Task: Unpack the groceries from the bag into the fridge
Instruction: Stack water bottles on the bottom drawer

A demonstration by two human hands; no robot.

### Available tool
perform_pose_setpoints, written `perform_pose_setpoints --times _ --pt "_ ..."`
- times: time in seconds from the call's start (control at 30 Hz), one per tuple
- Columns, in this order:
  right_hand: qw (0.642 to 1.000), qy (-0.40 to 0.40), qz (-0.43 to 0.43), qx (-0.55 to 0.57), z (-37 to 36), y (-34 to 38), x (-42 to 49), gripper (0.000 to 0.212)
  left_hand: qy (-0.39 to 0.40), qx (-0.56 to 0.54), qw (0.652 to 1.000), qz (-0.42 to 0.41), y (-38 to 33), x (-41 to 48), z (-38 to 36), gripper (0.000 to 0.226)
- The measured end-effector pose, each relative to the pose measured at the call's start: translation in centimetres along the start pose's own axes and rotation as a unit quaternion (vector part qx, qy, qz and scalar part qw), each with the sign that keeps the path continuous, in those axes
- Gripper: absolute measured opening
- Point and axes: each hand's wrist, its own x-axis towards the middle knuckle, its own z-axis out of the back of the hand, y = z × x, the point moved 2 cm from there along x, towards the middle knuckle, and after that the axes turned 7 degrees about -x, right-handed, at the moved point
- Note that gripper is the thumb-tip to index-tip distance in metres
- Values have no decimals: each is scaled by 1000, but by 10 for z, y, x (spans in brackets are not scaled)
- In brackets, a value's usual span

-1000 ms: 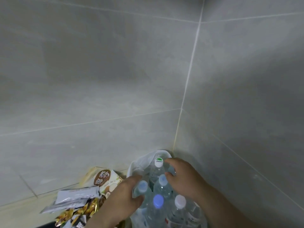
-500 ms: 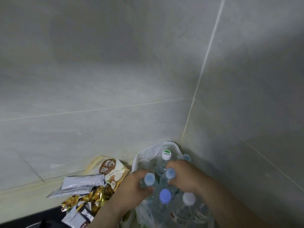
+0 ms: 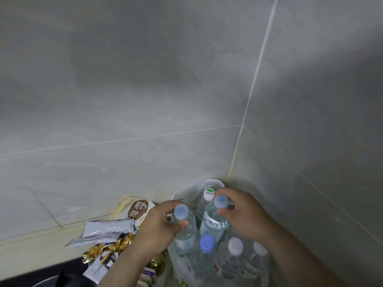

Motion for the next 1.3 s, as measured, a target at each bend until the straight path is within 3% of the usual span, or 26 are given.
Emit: perform_pose_setpoints --times 0.37,0.63,0.87,1.3 --pt "989 -139 21 49 77 65 -31 44 -107 -40 990 -86 -98 -20 37 28" --pt "949 -237 40 206 119 95 -83 37 -116 -44 980 -154 -159 -55 45 28" --pt "944 -257 -3 208 125 85 -152 37 -47 -113 982 -145 -172 -82 19 25" --pt "929 -309 -53 195 156 56 -269 39 108 -123 972 -171 -211 -129 -60 25"
